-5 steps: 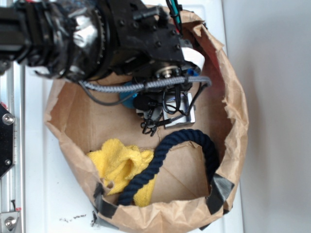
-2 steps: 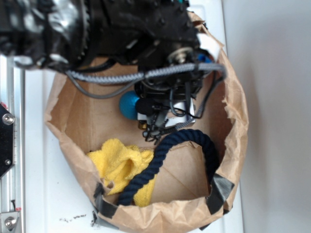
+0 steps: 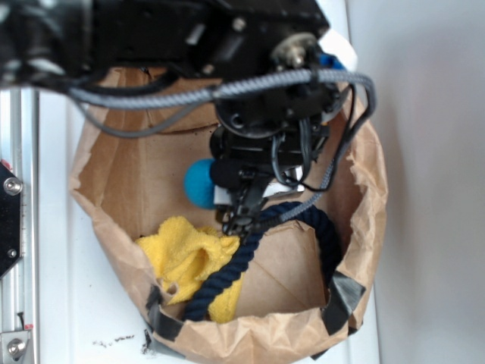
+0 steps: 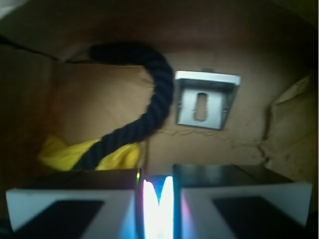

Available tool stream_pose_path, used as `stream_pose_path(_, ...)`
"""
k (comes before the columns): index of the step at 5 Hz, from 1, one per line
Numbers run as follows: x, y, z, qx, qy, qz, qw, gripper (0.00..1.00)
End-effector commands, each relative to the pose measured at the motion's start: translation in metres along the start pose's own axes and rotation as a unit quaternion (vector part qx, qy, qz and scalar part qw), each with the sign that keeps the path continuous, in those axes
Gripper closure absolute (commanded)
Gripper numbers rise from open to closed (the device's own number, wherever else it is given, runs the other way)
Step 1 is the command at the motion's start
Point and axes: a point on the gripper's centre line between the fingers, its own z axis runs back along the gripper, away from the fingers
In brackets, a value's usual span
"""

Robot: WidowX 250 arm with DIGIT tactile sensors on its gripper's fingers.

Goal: Grab the blue ball.

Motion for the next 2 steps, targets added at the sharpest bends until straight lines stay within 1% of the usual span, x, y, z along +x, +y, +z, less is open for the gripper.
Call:
stream_pose_path(1,0.012,-0.024,0.056,0.040,-0.085,0.012,0.995,1.00)
stream_pose_path(2,0.014,-0.031,0.071,0.044,-0.101,0.027,0.994,1.00)
